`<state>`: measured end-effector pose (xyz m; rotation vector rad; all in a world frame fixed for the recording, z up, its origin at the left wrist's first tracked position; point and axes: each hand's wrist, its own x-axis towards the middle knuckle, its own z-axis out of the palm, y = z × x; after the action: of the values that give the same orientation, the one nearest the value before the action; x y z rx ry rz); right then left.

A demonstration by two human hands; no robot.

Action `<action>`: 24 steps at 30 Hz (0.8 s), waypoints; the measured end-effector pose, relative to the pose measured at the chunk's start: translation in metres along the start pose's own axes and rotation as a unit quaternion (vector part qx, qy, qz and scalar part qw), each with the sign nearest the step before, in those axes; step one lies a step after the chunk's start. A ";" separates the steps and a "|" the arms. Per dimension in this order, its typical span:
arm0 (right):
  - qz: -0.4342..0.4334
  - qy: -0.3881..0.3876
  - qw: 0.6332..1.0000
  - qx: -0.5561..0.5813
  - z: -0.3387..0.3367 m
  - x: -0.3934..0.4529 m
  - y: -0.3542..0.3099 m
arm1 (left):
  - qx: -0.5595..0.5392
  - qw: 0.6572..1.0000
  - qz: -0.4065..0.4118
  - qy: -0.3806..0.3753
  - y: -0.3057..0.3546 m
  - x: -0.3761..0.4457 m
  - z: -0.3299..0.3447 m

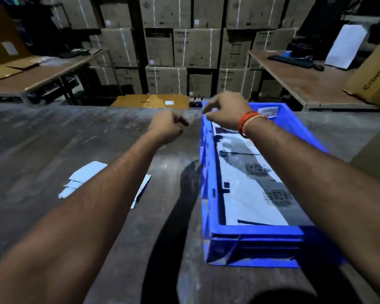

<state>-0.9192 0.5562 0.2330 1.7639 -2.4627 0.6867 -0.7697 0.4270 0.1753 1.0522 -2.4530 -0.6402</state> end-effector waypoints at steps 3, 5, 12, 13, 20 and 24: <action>-0.046 -0.089 0.995 -0.017 0.036 0.022 -0.046 | 0.061 0.997 0.007 -0.048 -0.050 -0.012 -0.020; -0.054 -0.144 0.987 -0.037 0.069 0.033 -0.069 | 0.110 0.989 0.023 -0.093 -0.089 -0.018 -0.032; -0.078 -0.315 0.944 -0.057 0.215 0.019 -0.128 | 0.202 0.935 0.051 -0.288 -0.227 -0.040 -0.042; -0.087 -0.342 0.934 -0.059 0.234 0.010 -0.132 | 0.206 0.928 0.058 -0.305 -0.241 -0.044 -0.041; -0.113 -0.283 0.949 -0.082 0.280 -0.017 -0.144 | 0.217 0.915 0.183 -0.287 -0.313 -0.057 -0.030; -0.034 -0.181 0.983 0.022 0.275 -0.037 -0.138 | 0.158 0.938 0.189 -0.243 -0.314 -0.066 -0.033</action>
<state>-0.7198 0.4515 0.0202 2.1471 -2.6032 0.4500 -0.5324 0.2755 0.0183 0.5269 -3.1592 -0.4218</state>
